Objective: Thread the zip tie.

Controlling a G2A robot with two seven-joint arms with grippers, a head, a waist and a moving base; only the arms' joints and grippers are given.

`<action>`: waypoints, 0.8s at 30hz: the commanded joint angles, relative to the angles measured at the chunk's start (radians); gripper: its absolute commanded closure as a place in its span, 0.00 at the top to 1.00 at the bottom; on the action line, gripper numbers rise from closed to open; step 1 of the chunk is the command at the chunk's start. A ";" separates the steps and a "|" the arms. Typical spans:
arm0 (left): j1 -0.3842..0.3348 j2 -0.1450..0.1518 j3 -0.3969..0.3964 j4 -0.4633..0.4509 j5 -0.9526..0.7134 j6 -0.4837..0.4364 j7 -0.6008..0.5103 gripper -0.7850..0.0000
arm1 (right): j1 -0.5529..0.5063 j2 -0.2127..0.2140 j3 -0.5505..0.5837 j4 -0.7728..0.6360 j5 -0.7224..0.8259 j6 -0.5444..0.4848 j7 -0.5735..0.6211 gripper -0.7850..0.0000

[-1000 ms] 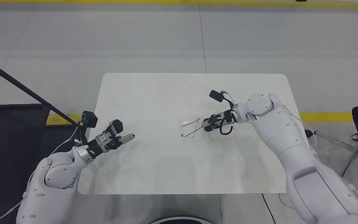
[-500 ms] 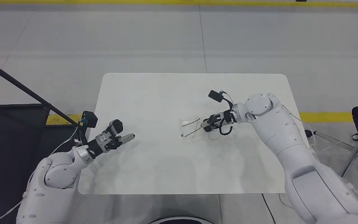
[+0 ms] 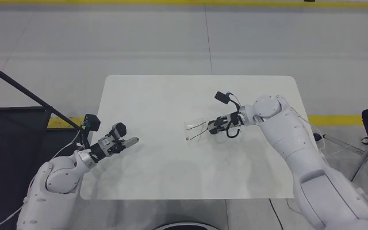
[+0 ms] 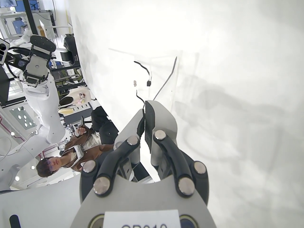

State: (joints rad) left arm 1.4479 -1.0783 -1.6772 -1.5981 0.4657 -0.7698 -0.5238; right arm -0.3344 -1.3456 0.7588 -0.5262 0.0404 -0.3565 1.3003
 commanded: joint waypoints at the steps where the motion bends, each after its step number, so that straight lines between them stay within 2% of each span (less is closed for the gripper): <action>1: 0.000 0.000 0.000 0.000 0.000 0.000 0.000 1.00 | -0.002 0.004 0.010 -0.003 0.011 -0.015 -0.002 0.00; 8: -0.017 0.002 0.019 0.018 -0.029 0.008 -0.018 1.00 | -0.026 0.033 0.066 -0.072 0.054 -0.107 0.020 0.00; 13: -0.090 0.016 0.058 0.061 -0.158 -0.074 -0.163 1.00 | -0.069 0.068 0.118 -0.199 0.060 -0.140 0.021 0.00; 19: -0.189 0.040 0.131 0.085 -0.332 -0.146 -0.381 1.00 | -0.154 0.115 0.188 -0.436 0.035 -0.098 0.039 0.00; 24: -0.231 0.061 0.184 0.068 -0.342 -0.118 -0.408 1.00 | -0.239 0.150 0.245 -0.615 0.030 -0.083 0.079 0.00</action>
State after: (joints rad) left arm 1.2166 -1.0179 -1.4940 -1.5299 0.1209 -0.8875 -0.9332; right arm -0.5629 -1.2006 0.9961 -1.1185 0.0735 -0.4428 1.3721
